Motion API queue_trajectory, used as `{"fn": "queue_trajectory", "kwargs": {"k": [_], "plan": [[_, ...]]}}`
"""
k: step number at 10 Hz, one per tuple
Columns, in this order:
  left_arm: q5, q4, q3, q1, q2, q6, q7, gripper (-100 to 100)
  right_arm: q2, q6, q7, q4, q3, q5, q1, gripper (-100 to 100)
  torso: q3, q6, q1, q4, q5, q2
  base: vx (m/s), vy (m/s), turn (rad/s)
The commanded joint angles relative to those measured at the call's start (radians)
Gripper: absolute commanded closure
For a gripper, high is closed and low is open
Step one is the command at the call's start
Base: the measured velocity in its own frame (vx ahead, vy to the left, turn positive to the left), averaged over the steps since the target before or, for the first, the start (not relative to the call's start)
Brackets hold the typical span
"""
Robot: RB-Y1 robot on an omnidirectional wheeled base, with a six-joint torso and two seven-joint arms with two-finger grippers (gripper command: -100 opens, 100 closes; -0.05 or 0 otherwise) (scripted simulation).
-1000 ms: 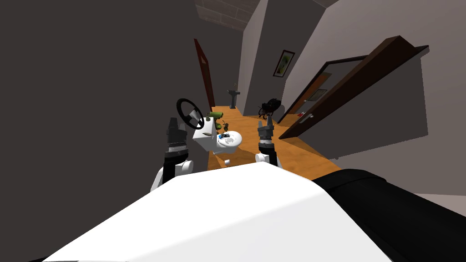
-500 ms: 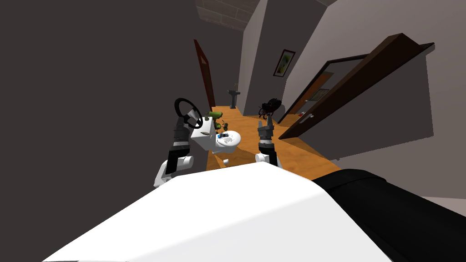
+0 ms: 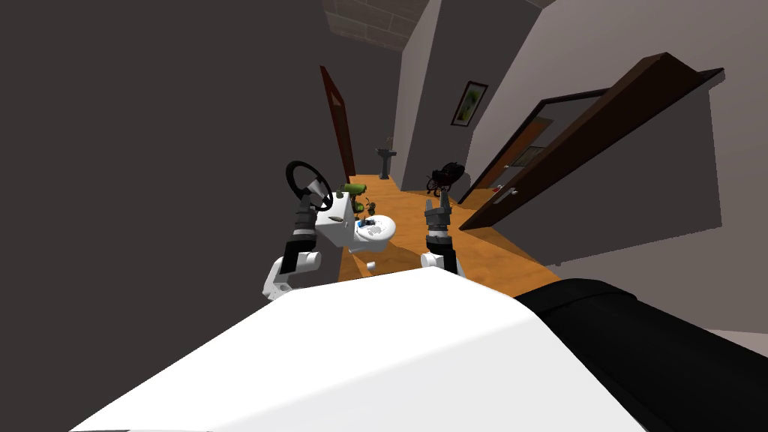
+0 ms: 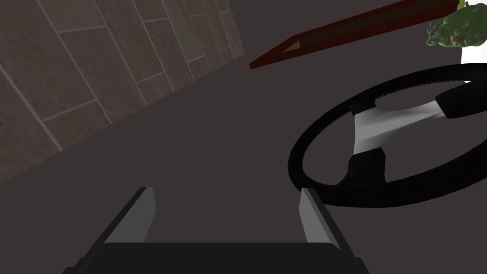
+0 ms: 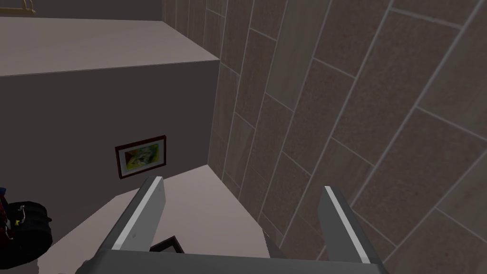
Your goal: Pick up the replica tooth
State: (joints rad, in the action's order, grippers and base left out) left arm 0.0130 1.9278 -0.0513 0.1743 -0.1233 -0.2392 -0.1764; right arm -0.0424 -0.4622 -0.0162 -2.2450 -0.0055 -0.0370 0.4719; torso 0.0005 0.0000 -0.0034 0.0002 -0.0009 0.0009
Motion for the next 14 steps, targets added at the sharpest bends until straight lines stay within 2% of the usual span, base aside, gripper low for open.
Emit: {"fn": "queue_trajectory", "kwargs": {"k": [1,2,3,4,5,6,7,8,9,11,12,14], "plan": [[-0.014,-0.05,-0.014,-0.05,-0.01,0.05,-0.009,-100,0.0,0.0,0.0,0.0,0.0,0.0,0.0,0,0.0,0.0,0.0,0.0,0.0,0.0,-0.032,-0.056,0.035],[-0.014,-0.062,-0.014,-0.054,-0.01,0.062,-0.009,-100,0.0,0.0,0.0,0.0,0.0,0.0,0.0,0,0.0,0.0,0.0,0.0,0.0,0.0,-0.024,-0.047,0.017],[-0.026,-0.108,-0.025,-0.093,-0.016,0.087,-0.018,-100,0.0,0.0,0.0,0.0,0.0,0.0,0.0,0,0.0,0.0,0.0,0.0,0.0,0.0,-0.02,-0.048,0.034],[-0.026,-0.115,-0.025,-0.101,-0.016,0.11,-0.018,-100,0.0,0.0,0.0,0.0,0.0,0.0,0.0,0,0.0,0.0,0.0,0.0,0.0,0.0,-0.02,-0.038,0.022],[-0.039,-0.153,-0.035,-0.138,-0.021,0.14,-0.029,-100,0.0,0.0,0.0,0.0,0.0,0.0,0.0,0,0.0,0.0,0.001,0.0,0.0,0.0,-0.027,-0.045,0.032],[-0.039,-0.171,-0.035,-0.149,-0.021,0.164,-0.029,-100,0.0,0.0,0.0,0.0,0.0,0.0,0.0,0,0.0,0.0,0.001,0.0,0.0,0.0,-0.022,-0.035,0.021],[-0.053,-0.206,-0.046,-0.183,-0.025,0.192,-0.041,-100,0.0,0.0,0.0,0.0,0.0,0.0,0.0,0,0.0,0.0,0.001,0.0,0.0,0.0,-0.02,-0.041,0.04],[-0.053,-0.229,-0.046,-0.198,-0.025,0.213,-0.041,-100,0.0,0.0,0.0,0.0,0.0,0.0,0.0,0,0.0,0.0,0.001,0.0,0.0,0.0,-0.015,-0.037,0.021],[-0.068,-0.266,-0.056,-0.238,-0.029,0.243,-0.053,-100,0.0,0.0,0.0,0.0,0.0,0.0,0.0,0,0.0,0.0,0.001,0.0,0.0,-0.001,-0.019,-0.032,0.041],[-0.068,-0.289,-0.056,-0.248,-0.029,0.272,-0.053,-100,0.0,0.0,0.0,0.0,0.0,0.0,0.0,0,0.0,0.0,0.002,0.0,0.0,0.0,-0.012,-0.018,0.007],[-0.083,-0.333,-0.066,-0.292,-0.033,0.312,-0.066,-100,0.0,0.0,0.0,0.0,0.0,0.0,0.0,0,0.0,0.0,0.003,0.0,0.001,-0.001,-0.012,-0.013,0.037],[-0.083,-0.35,-0.066,-0.3,-0.033,0.327,-0.066,-100,0.0,0.0,0.0,0.0,0.0,0.0,0.0,0,0.0,0.0,0.002,0.0,0.0,-0.001,-0.01,-0.015,0.011]]}}
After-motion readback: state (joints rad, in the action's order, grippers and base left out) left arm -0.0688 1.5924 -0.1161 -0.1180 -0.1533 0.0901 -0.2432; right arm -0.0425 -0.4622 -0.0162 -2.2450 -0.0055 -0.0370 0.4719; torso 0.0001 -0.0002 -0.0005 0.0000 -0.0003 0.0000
